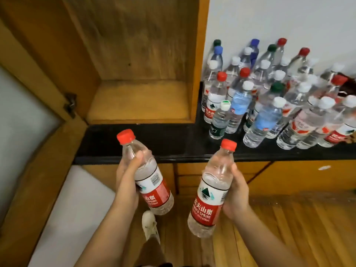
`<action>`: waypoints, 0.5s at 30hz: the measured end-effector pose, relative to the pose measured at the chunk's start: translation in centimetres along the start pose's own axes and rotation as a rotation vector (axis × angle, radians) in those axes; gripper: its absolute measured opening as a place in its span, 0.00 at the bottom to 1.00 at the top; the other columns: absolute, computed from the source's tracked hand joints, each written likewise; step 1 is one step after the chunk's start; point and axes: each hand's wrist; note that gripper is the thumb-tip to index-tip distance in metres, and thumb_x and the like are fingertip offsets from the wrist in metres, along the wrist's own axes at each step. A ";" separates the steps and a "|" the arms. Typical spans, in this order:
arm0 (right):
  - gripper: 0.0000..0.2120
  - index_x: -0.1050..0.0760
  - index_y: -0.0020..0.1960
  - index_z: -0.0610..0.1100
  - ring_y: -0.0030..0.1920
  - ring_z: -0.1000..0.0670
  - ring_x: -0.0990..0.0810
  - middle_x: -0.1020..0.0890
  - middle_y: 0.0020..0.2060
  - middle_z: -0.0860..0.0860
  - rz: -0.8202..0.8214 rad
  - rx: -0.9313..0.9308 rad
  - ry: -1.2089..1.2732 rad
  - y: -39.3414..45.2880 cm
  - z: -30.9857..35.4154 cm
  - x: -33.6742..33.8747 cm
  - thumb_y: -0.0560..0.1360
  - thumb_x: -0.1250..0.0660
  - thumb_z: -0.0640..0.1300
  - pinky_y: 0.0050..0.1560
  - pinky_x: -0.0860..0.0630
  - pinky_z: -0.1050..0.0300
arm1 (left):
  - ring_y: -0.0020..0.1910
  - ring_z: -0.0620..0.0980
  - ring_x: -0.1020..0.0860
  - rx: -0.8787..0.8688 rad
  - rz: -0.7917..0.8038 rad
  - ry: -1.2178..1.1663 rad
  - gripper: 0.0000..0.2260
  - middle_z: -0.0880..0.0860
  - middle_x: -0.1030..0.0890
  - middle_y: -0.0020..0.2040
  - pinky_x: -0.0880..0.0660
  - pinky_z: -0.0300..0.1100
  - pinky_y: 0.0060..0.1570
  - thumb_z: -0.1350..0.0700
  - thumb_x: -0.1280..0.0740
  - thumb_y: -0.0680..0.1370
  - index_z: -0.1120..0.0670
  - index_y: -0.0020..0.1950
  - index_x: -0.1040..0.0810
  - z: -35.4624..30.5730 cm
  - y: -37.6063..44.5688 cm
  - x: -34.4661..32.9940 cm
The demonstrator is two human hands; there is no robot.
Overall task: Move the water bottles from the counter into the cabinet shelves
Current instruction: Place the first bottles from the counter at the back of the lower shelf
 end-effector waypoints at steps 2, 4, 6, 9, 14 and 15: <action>0.17 0.19 0.44 0.45 0.38 0.47 0.17 0.17 0.36 0.46 0.058 0.012 -0.037 1.5 0.2 -2.0 0.72 0.43 0.52 0.39 0.20 0.55 | 0.59 0.60 0.24 -0.011 -0.014 -0.018 0.31 0.60 0.23 0.60 0.29 0.59 0.61 0.47 0.27 0.65 0.54 0.65 0.29 -0.8 1.7 0.3; 0.17 0.21 0.47 0.44 0.38 0.46 0.18 0.17 0.37 0.45 0.116 0.029 -0.092 4.7 -0.1 -5.3 0.70 0.37 0.56 0.41 0.20 0.54 | 0.61 0.62 0.26 -0.007 -0.068 -0.068 0.34 0.62 0.25 0.62 0.32 0.62 0.63 0.48 0.25 0.61 0.54 0.65 0.29 -2.1 5.5 1.5; 0.27 0.26 0.51 0.40 0.38 0.46 0.18 0.19 0.38 0.44 0.172 0.044 -0.164 7.6 -0.3 -8.9 0.63 0.29 0.61 0.40 0.21 0.53 | 0.60 0.60 0.25 0.001 -0.112 -0.071 0.34 0.59 0.23 0.60 0.29 0.60 0.60 0.47 0.24 0.60 0.52 0.64 0.28 -3.4 8.9 2.4; 0.35 0.27 0.52 0.40 0.38 0.47 0.19 0.19 0.38 0.44 0.226 0.113 -0.298 12.5 -0.6 -13.9 0.58 0.26 0.65 0.39 0.21 0.55 | 0.49 0.52 0.19 -0.053 -0.106 -0.073 0.23 0.48 0.18 0.48 0.25 0.46 0.43 0.43 0.25 0.60 0.45 0.53 0.25 -5.7 14.1 3.5; 0.38 0.27 0.58 0.44 0.51 0.47 0.20 0.19 0.49 0.46 0.199 0.201 -0.453 19.3 -1.2 -19.9 0.58 0.28 0.68 0.52 0.23 0.53 | 0.39 0.40 0.18 -0.095 -0.120 -0.097 0.19 0.41 0.17 0.40 0.27 0.38 0.37 0.43 0.26 0.60 0.43 0.47 0.27 -9.0 21.5 3.2; 0.40 0.28 0.61 0.43 0.54 0.45 0.21 0.20 0.53 0.44 0.198 0.209 -0.460 20.3 -1.3 -20.5 0.58 0.28 0.68 0.56 0.24 0.51 | 0.39 0.39 0.18 -0.102 -0.111 -0.093 0.18 0.40 0.17 0.40 0.27 0.37 0.37 0.46 0.25 0.62 0.43 0.48 0.26 -9.4 22.6 2.9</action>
Point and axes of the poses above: each hand's wrist, its own y-axis towards the middle knuckle, its own x-axis out of the back of the hand, z = x × y
